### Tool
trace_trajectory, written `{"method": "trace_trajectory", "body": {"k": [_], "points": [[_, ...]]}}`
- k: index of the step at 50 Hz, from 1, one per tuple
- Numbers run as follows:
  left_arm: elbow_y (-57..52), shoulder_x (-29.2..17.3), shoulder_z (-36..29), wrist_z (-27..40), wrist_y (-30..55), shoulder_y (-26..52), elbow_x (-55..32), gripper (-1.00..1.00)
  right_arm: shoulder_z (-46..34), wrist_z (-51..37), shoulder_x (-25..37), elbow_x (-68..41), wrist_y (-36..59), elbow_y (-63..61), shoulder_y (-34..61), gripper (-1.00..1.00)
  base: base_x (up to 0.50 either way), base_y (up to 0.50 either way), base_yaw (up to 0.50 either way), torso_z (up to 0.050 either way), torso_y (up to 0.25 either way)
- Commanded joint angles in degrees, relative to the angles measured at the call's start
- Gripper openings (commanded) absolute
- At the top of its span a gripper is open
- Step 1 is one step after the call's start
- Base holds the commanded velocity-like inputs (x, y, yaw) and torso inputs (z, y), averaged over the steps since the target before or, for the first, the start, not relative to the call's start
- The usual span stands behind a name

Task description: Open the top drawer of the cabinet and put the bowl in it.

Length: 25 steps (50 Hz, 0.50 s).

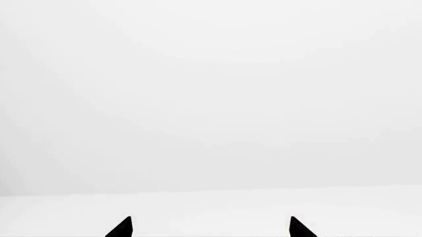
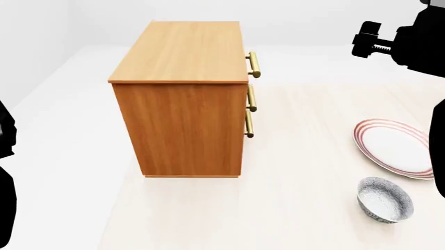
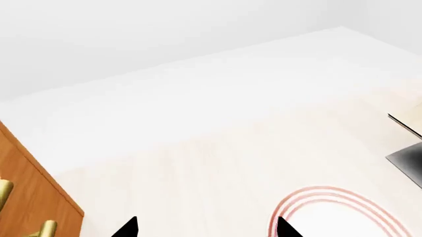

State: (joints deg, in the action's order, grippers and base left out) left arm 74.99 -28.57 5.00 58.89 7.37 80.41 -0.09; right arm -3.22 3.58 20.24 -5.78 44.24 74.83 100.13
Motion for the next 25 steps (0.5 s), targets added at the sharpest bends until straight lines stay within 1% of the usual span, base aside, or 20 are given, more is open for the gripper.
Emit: {"method": "trace_trajectory", "body": {"k": [1, 25], "points": [[0.0, 0.0, 0.6, -0.3, 0.2, 0.1, 0.0, 1.00, 1.2, 0.3, -0.1, 0.9, 0.7, 0.0, 0.2, 1.00, 0.50, 0.00, 0.00, 0.000, 0.000], [0.0, -0.1, 1.8, -0.9, 0.6, 0.3, 0.0, 1.00, 3.2, 0.5, -0.4, 2.9, 1.5, 0.1, 0.5, 1.00, 0.50, 0.00, 0.00, 0.000, 0.001]]}}
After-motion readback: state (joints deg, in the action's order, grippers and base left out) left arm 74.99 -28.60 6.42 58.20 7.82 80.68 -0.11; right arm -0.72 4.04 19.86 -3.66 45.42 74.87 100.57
